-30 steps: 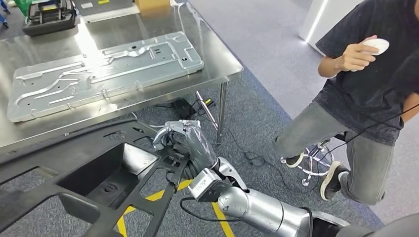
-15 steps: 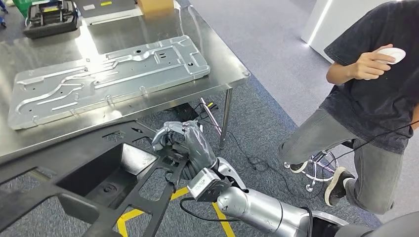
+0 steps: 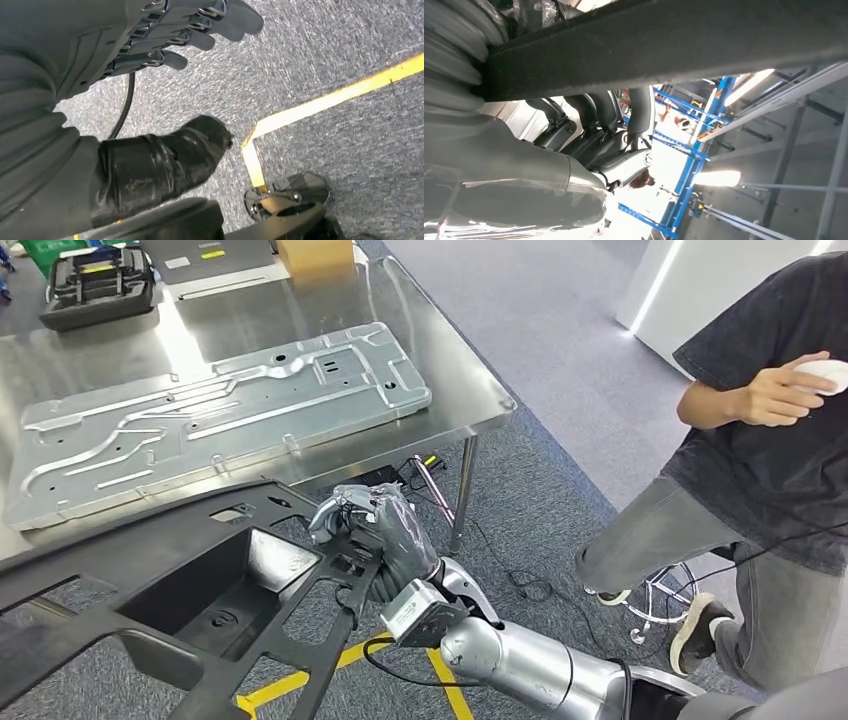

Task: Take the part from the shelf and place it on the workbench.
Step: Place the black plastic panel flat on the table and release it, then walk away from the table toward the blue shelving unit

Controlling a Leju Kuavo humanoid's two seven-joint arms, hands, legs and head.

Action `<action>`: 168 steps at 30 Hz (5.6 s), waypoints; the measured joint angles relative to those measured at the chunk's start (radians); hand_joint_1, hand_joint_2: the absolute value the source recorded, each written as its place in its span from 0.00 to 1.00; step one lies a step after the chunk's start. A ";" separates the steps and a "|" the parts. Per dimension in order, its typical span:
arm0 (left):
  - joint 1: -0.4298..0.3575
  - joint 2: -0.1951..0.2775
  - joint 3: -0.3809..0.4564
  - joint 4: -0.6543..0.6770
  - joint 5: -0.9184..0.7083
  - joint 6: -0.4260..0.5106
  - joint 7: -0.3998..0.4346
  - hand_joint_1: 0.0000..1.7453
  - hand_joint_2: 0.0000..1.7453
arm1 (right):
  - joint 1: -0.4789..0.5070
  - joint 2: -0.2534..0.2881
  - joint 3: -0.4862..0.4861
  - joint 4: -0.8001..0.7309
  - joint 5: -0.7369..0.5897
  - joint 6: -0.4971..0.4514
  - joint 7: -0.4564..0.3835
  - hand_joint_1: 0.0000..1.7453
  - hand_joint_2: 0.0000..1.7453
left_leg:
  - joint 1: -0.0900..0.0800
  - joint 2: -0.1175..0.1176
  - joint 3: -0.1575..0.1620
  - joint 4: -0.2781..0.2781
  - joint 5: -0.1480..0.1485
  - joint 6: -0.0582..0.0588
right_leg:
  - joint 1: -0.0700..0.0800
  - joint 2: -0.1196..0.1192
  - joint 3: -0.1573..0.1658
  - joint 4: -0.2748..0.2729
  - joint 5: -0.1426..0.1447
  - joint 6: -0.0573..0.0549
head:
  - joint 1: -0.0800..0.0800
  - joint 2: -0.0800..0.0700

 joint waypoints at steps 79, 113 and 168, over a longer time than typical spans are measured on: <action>-0.002 0.022 0.035 0.000 0.027 -0.033 -0.024 0.00 1.00 | -0.133 -0.420 -0.133 0.184 0.591 0.375 0.596 1.00 1.00 | 0.004 0.001 -0.079 -0.031 0.106 0.035 | 0.002 -0.001 -0.060 0.103 -0.050 0.021 | 0.315 0.002; -0.002 0.006 0.035 0.000 0.008 0.047 -0.042 0.00 1.00 | -0.090 -0.585 -0.109 0.412 1.088 0.511 0.580 1.00 1.00 | 0.000 0.004 -0.090 -0.012 0.101 0.041 | -0.009 -0.006 -0.109 0.250 -0.116 0.040 | 0.415 0.005; -0.210 0.032 0.159 0.000 0.176 0.092 0.143 0.00 0.00 | -0.471 -0.266 0.151 0.563 1.128 0.259 0.400 0.00 0.00 | 0.003 -0.001 -0.127 0.003 0.118 0.015 | -0.004 -0.008 -0.004 0.007 -0.007 0.023 | 0.453 0.008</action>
